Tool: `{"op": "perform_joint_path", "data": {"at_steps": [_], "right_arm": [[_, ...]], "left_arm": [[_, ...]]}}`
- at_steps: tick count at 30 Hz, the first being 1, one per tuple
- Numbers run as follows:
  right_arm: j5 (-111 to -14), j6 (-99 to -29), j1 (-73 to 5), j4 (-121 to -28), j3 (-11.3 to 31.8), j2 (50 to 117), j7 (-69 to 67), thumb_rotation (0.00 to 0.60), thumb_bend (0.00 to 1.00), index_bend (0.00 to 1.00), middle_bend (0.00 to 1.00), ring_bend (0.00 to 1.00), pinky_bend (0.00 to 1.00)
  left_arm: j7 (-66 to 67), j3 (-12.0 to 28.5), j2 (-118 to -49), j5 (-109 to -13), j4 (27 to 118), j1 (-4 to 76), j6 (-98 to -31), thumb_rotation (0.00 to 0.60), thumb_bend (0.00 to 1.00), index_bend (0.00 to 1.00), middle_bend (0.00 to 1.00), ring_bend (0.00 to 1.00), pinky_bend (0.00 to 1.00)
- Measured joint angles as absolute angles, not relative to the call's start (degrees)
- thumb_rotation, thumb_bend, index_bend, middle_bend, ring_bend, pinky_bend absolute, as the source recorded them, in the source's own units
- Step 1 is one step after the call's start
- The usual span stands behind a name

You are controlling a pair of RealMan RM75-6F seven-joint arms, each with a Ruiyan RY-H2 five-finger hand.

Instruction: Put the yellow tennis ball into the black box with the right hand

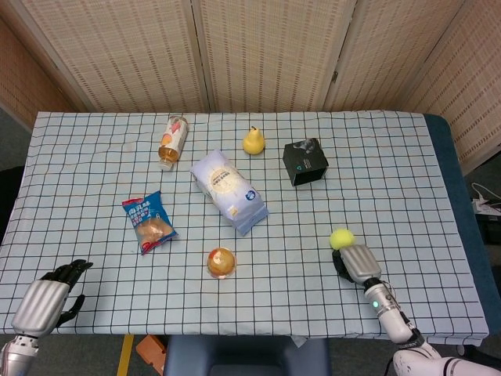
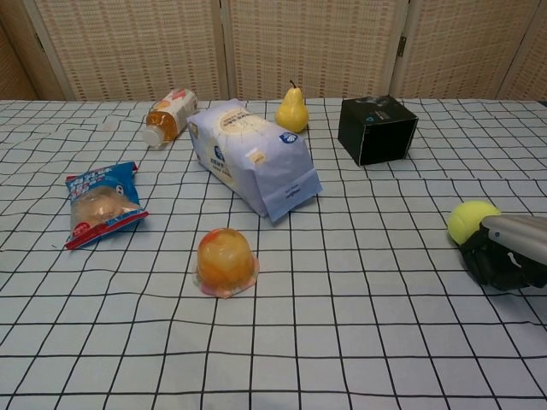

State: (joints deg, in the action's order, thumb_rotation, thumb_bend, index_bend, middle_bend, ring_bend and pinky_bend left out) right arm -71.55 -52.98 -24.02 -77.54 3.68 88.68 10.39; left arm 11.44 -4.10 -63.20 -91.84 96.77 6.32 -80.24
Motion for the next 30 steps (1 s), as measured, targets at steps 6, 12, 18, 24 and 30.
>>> {"op": "perform_joint_path", "data": {"at_steps": [6, 12, 18, 24, 30], "right_arm": [[-71.4, -53.2, -24.7, -76.2, 4.4, 89.7, 10.0, 0.6, 0.88, 1.0, 0.93, 0.77, 1.0], [-71.4, -52.6, -26.1, -73.9, 5.3, 90.3, 9.2, 0.6, 0.88, 1.0, 0.93, 0.78, 1.0], [-71.5, -52.3, -27.2, -72.3, 6.0, 90.6, 8.4, 0.6, 0.88, 1.0, 0.93, 0.78, 1.0], [-71.6, -50.3, -28.7, -70.1, 6.1, 91.0, 8.1, 0.6, 0.88, 1.0, 0.93, 0.78, 1.0], [-71.3, -46.8, -31.0, -66.2, 6.2, 91.6, 7.8, 0.6, 0.88, 1.0, 0.93, 0.78, 1.0]], "left_arm": [[11.2, -4.2, -63.1, -92.1, 96.8, 6.3, -80.2, 0.6, 0.42, 0.2, 0.18, 0.23, 0.42], [11.2, -4.3, -63.1, -92.2, 96.8, 6.3, -80.1, 0.6, 0.42, 0.2, 0.18, 0.23, 0.42], [11.5, -4.3, -63.2, -92.2, 96.8, 6.4, -79.9, 0.6, 0.42, 0.2, 0.18, 0.23, 0.42], [11.6, -4.3, -63.2, -92.2, 96.8, 6.4, -79.9, 0.6, 0.42, 0.2, 0.18, 0.23, 0.42], [11.7, -4.3, -63.2, -92.1, 96.9, 6.4, -79.8, 0.6, 0.42, 0.2, 0.18, 0.23, 0.42]]}}
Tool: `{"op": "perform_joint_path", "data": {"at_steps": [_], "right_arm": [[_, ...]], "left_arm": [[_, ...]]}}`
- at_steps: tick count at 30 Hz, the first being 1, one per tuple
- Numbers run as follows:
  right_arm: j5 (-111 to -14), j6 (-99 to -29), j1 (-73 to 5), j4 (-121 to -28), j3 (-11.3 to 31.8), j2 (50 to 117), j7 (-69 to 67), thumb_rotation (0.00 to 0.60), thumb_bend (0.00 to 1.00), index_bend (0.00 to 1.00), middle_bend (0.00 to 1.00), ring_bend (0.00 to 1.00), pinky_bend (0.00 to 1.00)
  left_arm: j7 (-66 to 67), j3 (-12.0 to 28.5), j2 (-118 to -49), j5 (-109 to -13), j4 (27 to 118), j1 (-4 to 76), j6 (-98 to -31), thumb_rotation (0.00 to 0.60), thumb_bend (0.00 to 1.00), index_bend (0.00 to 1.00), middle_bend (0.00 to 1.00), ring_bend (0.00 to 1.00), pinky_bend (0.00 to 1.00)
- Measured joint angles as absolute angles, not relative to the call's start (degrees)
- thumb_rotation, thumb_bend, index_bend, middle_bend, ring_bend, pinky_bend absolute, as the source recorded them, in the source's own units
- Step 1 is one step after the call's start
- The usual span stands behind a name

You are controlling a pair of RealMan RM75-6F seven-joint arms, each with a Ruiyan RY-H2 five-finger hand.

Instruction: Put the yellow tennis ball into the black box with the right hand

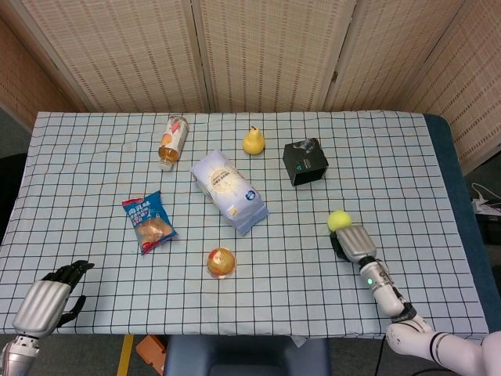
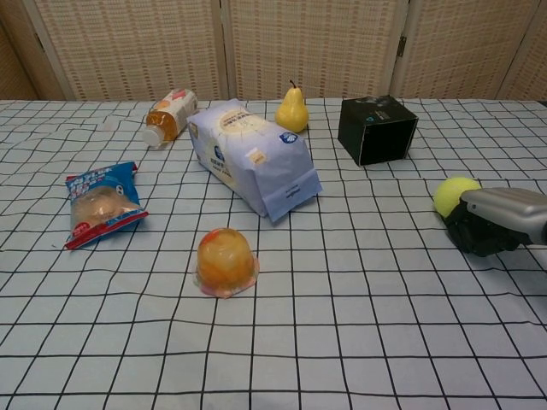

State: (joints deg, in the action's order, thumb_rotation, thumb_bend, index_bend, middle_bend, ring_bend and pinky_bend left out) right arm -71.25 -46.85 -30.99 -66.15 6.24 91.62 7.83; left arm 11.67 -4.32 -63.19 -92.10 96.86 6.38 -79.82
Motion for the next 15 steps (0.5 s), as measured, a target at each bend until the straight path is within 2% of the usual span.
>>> {"op": "perform_joint_path", "data": {"at_steps": [15], "right_arm": [[-74.7, -43.4, -35.3, -57.2, 6.7, 94.1, -1.3, 0.6, 0.88, 1.0, 0.93, 0.78, 1.0]], "left_arm": [[11.8, -4.3, -63.3, -91.9, 96.7, 6.4, -79.6, 0.6, 0.42, 0.2, 0.18, 0.23, 0.42]]}}
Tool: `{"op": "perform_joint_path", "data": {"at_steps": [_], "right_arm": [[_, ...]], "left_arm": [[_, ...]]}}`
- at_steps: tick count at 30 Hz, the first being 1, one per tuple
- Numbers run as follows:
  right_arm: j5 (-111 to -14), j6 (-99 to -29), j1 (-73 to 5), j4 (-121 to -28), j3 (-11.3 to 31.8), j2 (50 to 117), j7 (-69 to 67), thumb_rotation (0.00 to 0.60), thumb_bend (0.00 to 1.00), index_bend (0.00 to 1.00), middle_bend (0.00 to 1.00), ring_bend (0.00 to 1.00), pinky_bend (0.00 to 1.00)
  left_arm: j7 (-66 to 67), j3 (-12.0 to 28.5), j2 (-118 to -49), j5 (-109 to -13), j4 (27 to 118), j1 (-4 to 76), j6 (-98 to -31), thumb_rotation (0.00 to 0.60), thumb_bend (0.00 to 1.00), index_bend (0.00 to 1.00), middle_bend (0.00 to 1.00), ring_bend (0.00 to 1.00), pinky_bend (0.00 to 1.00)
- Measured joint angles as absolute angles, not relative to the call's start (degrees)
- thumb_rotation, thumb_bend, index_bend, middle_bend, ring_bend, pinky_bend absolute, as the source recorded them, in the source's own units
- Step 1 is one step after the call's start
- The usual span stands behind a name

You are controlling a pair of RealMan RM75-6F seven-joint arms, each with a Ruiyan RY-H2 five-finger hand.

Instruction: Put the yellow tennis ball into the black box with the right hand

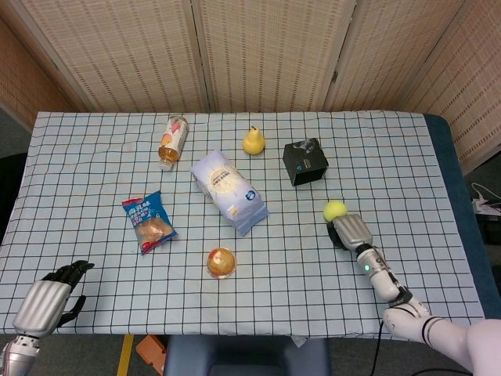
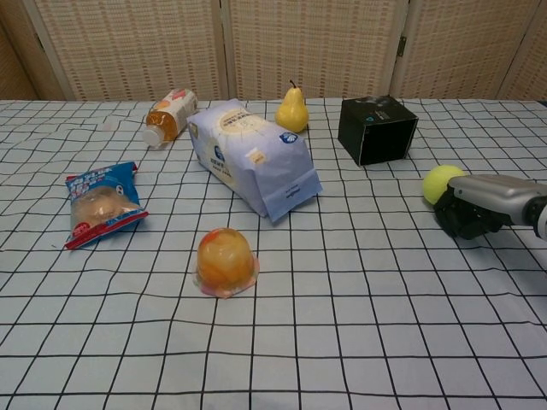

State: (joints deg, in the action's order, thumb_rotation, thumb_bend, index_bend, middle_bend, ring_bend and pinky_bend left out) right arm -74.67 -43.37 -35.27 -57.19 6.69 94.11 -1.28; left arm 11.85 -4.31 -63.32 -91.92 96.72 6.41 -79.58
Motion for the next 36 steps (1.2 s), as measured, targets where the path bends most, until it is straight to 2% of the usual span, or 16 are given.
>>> {"op": "perform_joint_path", "data": {"at_steps": [16, 36], "right_arm": [[-77.6, -41.9, -40.0, -47.8, 7.3, 98.3, -7.0, 0.6, 0.88, 1.0, 0.93, 0.78, 1.0], [-78.1, -41.7, -42.9, -38.4, 7.7, 102.4, -7.9, 0.6, 0.88, 1.0, 0.93, 0.76, 1.0]], "left_arm": [[13.3, -3.9, -63.8, -91.6, 96.4, 6.2, -80.2, 0.6, 0.42, 0.21, 0.18, 0.23, 0.42], [13.4, -3.8, -64.0, -90.2, 96.1, 6.5, -78.7, 0.6, 0.42, 0.21, 0.18, 0.23, 0.42]]}}
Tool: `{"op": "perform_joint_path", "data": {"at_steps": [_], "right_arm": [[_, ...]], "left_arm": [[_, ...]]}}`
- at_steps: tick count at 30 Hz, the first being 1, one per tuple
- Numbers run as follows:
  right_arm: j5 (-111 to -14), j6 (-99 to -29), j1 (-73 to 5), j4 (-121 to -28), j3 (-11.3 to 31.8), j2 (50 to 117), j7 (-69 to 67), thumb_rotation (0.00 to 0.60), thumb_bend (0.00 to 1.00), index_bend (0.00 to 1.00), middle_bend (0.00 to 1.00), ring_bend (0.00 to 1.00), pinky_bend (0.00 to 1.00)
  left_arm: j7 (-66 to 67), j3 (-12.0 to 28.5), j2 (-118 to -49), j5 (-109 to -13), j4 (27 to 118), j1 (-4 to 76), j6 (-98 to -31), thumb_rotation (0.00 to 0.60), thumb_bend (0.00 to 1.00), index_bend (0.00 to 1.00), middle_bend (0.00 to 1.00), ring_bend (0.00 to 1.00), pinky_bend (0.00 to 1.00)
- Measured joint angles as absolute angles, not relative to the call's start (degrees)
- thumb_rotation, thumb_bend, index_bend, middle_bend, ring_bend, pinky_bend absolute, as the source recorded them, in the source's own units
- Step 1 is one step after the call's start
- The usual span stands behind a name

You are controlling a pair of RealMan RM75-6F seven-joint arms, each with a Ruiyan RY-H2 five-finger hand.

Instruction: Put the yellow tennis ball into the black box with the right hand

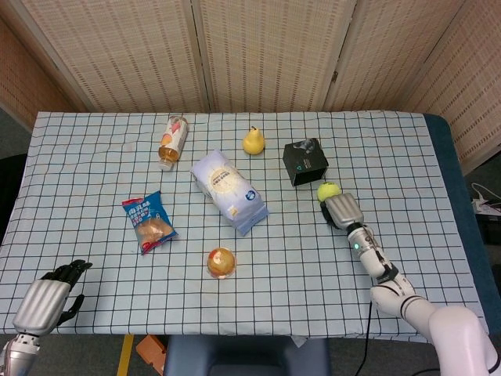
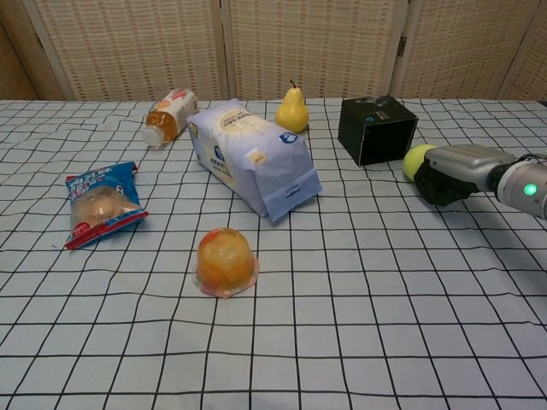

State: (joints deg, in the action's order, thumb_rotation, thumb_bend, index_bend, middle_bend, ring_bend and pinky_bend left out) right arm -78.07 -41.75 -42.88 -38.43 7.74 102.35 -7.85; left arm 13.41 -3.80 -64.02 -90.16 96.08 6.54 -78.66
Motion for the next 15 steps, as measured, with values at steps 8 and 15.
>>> {"op": "perform_joint_path", "data": {"at_steps": [8, 15], "right_arm": [[-79.7, -44.1, -43.5, -32.4, 7.3, 105.4, -9.6, 0.6, 0.88, 1.0, 0.93, 0.75, 1.0], [-80.8, -44.2, -44.4, -27.8, 6.8, 107.5, -11.8, 0.6, 0.88, 1.0, 0.93, 0.75, 1.0]], "left_arm": [[13.6, -3.7, -64.1, -89.6, 96.0, 6.6, -78.4, 0.6, 0.42, 0.21, 0.18, 0.23, 0.42], [13.7, -3.7, -64.2, -89.2, 95.9, 6.7, -78.1, 0.6, 0.42, 0.21, 0.18, 0.23, 0.42]]}}
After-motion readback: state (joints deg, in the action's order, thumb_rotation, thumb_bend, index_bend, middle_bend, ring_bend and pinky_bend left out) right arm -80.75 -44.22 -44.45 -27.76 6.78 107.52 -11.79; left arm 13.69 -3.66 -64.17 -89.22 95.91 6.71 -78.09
